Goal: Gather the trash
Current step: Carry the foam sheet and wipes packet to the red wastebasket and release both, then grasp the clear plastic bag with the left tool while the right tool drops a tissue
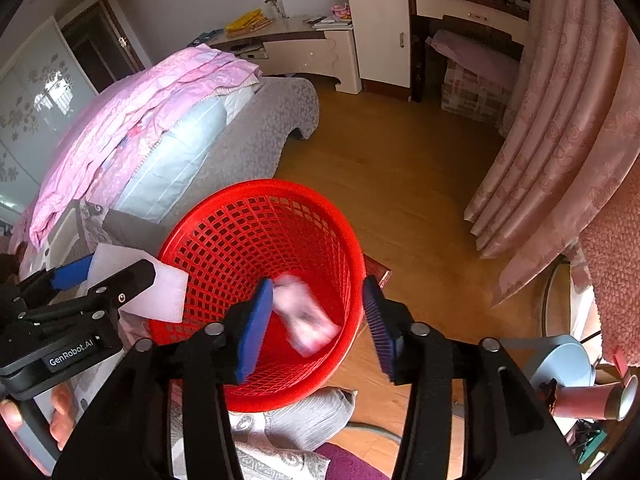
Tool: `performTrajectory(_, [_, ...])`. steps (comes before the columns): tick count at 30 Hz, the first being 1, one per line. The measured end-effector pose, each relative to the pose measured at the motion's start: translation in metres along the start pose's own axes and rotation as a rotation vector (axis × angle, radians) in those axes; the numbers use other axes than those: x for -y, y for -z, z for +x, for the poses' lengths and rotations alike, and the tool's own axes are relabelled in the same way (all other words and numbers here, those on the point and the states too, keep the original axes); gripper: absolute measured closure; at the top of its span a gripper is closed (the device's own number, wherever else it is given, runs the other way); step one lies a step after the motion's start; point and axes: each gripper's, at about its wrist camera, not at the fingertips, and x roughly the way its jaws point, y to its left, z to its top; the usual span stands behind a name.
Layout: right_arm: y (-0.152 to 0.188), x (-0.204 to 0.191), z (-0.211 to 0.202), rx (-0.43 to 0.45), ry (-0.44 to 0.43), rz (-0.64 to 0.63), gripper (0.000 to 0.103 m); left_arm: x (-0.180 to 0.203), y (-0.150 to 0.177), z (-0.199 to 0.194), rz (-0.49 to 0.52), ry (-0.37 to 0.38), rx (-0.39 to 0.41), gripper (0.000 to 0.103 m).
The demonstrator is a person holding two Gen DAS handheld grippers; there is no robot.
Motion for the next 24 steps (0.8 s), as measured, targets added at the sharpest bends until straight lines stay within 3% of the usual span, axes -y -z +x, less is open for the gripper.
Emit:
performTrajectory(8, [0.003, 0.000, -0.008, 0.018, 0.002, 0.007, 0.054, -0.005, 0.001, -0.009, -0.019, -0.004, 0.026, 0.019])
performTrajectory(16, [0.006, -0.001, -0.022, 0.042, -0.001, 0.006, 0.053, -0.003, 0.006, -0.026, 0.002, -0.029, 0.056, 0.019])
performTrajectory(24, [0.013, -0.014, -0.038, 0.098, -0.021, -0.036, 0.046, -0.018, 0.018, -0.050, -0.040, -0.069, 0.089, 0.019])
